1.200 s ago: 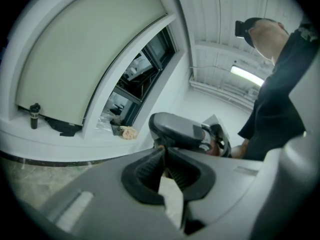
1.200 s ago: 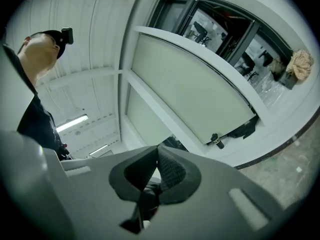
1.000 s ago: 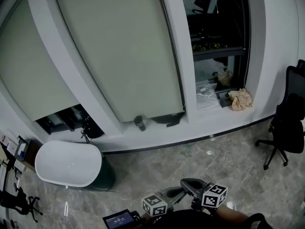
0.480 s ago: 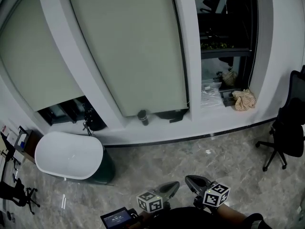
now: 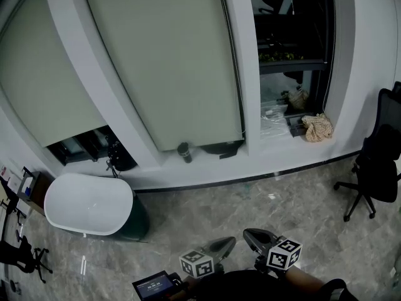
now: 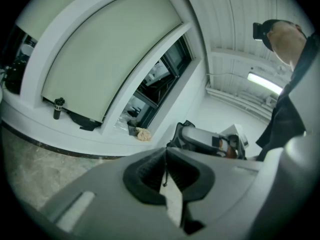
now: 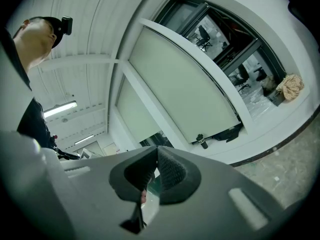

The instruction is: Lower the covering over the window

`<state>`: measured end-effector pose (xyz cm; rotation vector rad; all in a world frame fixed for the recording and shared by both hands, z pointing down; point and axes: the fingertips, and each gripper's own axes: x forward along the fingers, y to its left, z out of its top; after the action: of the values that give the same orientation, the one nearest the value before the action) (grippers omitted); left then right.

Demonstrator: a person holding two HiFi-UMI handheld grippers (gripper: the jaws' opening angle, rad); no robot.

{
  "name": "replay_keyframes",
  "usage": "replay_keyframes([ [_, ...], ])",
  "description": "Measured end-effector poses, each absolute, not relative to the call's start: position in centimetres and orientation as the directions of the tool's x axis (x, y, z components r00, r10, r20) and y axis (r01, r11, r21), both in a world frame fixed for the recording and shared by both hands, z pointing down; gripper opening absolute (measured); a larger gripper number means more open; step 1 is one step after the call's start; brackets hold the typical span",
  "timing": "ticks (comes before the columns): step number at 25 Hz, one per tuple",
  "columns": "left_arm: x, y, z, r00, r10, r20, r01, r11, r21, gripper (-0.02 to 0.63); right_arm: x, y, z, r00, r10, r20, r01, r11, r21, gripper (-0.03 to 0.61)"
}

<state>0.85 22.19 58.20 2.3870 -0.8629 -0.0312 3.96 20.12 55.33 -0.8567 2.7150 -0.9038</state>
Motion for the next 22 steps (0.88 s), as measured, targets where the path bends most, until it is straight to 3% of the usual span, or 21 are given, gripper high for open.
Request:
replay_keyframes([
  [22,0.54,22.57,58.20,0.784,-0.597,0.172,-0.580,-0.605,0.546,0.000,3.59,20.60,55.23,-0.832,-0.554,0.027,-0.462,0.666,-0.585,0.008],
])
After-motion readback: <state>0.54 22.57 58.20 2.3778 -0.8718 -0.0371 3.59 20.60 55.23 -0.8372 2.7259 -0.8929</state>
